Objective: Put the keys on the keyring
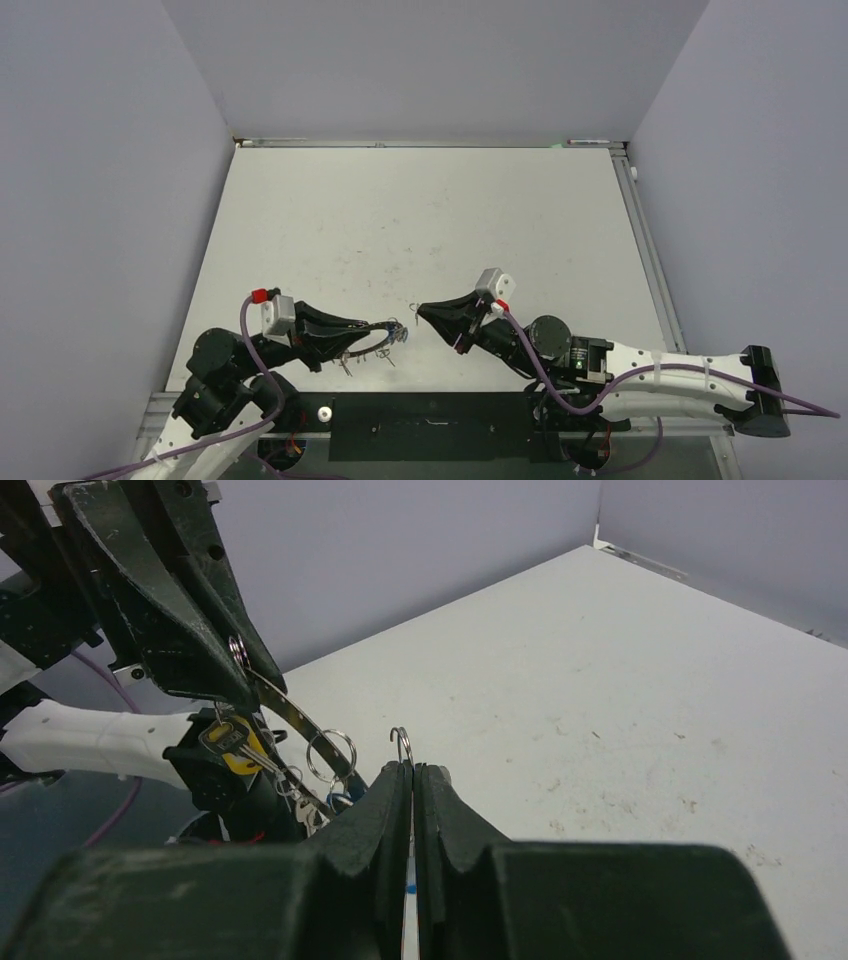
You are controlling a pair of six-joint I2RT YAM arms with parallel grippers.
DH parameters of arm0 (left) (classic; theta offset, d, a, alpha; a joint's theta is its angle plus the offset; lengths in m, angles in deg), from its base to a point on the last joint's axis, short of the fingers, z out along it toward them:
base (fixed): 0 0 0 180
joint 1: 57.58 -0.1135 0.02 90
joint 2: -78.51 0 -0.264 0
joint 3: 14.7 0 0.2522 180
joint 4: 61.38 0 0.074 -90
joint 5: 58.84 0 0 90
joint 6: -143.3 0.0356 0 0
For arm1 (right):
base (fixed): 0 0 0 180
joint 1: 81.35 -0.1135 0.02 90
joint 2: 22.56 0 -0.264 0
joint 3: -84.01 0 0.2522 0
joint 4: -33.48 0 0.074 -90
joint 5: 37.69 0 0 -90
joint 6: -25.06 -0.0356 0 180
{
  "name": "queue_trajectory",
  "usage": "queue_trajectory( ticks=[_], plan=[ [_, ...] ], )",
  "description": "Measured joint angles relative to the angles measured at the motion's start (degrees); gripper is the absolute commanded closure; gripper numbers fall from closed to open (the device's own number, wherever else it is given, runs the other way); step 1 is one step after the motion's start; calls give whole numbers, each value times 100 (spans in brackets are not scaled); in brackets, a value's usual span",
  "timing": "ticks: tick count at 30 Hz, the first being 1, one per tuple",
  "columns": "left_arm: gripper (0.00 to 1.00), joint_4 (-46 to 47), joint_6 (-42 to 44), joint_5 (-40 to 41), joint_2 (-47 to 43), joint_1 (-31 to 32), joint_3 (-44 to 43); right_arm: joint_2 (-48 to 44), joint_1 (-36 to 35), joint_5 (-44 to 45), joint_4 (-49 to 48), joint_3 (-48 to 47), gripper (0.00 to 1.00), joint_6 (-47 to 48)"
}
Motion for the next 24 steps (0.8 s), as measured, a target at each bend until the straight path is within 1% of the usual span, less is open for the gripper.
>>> queue_trajectory(
  ticks=[8, 13, 16, 20, 24],
  plan=[
    [100, 702, -304, -1082, 297, 0, 92, 264, -138, -632, 382, -717, 95, 437],
    [100, 1353, -813, -1563, 485, 0, 223, 389, -286, -859, 553, -1080, 95, 798],
    [100, 1899, -1370, -1635, 549, 0, 407, 455, -356, -905, 590, -1137, 95, 994],
    [100, 3209, -2411, -1574, 555, 0, 968, 540, -520, -931, 588, -1137, 95, 1196],
    [100, 4166, -3250, -1449, 647, 0, 1386, 575, -721, -951, 562, -1137, 95, 1357]
  ],
)
